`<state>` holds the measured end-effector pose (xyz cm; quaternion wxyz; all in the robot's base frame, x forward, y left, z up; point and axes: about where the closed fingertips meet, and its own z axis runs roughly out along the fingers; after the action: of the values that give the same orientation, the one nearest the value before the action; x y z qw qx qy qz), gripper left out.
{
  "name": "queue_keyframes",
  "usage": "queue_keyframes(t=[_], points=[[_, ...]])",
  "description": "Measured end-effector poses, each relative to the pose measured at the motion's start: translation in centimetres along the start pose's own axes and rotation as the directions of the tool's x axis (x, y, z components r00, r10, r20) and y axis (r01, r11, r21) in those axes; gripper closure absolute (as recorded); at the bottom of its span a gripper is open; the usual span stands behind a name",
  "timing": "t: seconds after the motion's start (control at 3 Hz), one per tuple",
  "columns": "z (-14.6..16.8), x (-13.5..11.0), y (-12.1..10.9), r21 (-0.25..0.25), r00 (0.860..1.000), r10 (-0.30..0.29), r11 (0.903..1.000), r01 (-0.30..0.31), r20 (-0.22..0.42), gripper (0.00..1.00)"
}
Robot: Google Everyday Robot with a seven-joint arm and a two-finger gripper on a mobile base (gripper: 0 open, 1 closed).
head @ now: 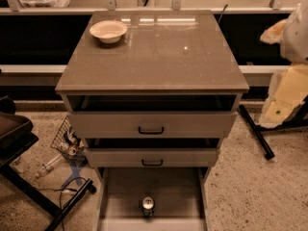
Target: Pick pepsi can from bottom drawer and place on counter
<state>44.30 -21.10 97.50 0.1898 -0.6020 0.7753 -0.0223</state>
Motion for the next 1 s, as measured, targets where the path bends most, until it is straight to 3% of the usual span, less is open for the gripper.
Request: queue_keyframes(t=[0.33,0.67,1.0], points=[[3.9,0.9,0.8,-0.037,0.989,0.018,0.9992,-0.013,0.146,0.0],[8.4,2.5,2.0,-0.052,0.946,0.054,0.9979,-0.039,0.321,0.0],[13.7,5.1,3.9,-0.061,0.825,0.128,0.9918,-0.113,0.551,0.0]])
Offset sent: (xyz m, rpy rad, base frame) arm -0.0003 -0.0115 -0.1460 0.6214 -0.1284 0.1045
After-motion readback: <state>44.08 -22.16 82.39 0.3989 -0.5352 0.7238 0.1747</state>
